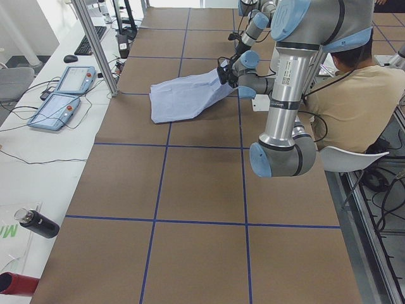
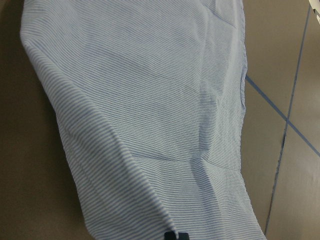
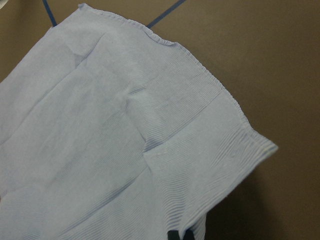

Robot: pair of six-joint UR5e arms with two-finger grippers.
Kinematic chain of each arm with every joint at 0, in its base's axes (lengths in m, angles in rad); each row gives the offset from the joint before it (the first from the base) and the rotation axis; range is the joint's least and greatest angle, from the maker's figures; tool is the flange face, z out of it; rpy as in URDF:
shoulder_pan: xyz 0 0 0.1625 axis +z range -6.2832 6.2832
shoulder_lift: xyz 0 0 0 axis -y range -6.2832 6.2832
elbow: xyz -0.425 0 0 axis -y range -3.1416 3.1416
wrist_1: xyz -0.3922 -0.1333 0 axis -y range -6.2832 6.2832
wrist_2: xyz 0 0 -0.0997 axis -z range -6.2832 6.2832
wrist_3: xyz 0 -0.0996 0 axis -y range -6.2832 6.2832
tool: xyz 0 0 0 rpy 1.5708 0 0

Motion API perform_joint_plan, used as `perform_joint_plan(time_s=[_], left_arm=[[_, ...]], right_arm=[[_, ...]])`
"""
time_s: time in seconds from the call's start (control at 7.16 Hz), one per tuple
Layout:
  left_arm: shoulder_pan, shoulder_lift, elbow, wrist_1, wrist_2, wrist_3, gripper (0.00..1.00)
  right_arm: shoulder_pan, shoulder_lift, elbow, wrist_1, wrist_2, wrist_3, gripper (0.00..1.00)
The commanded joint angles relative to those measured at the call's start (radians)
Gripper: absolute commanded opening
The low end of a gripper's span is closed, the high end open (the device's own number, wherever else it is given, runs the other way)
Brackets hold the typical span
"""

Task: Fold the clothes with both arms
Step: 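Lift the near edge with both grippers and fold it over toward the far edge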

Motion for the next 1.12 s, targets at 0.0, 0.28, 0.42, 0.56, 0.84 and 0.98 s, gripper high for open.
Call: perform_joint_plan(time_s=[0.0,0.28,0.42,0.56,0.84,0.98], left_arm=[[-0.026,-0.015,-0.11,0.177,-0.029,0.044,0.0],[-0.041,-0.014,-0.102,0.18,-0.028,0.074,0.0],[-0.076,-0.015,-0.087,0.199,-0.028,0.103,0.0],[-0.122,-0.018,-0.058,0.272,-0.025,0.106,0.0],[-0.243,-0.07,0.046,0.288,-0.02,0.23,0.0],[-0.294,-0.139,0.132,0.288,-0.019,0.265,0.0]], right_arm=[[0.052,0.018,0.098,-0.099,0.007,-0.007,0.0],[0.042,0.043,0.14,-0.178,0.009,-0.012,0.0],[0.041,0.077,0.102,-0.178,0.004,-0.018,0.0],[0.079,0.127,0.026,-0.175,-0.002,-0.047,0.0],[0.185,0.242,-0.158,-0.132,0.0,-0.128,0.0],[0.239,0.274,-0.241,-0.067,0.001,-0.156,0.0]])
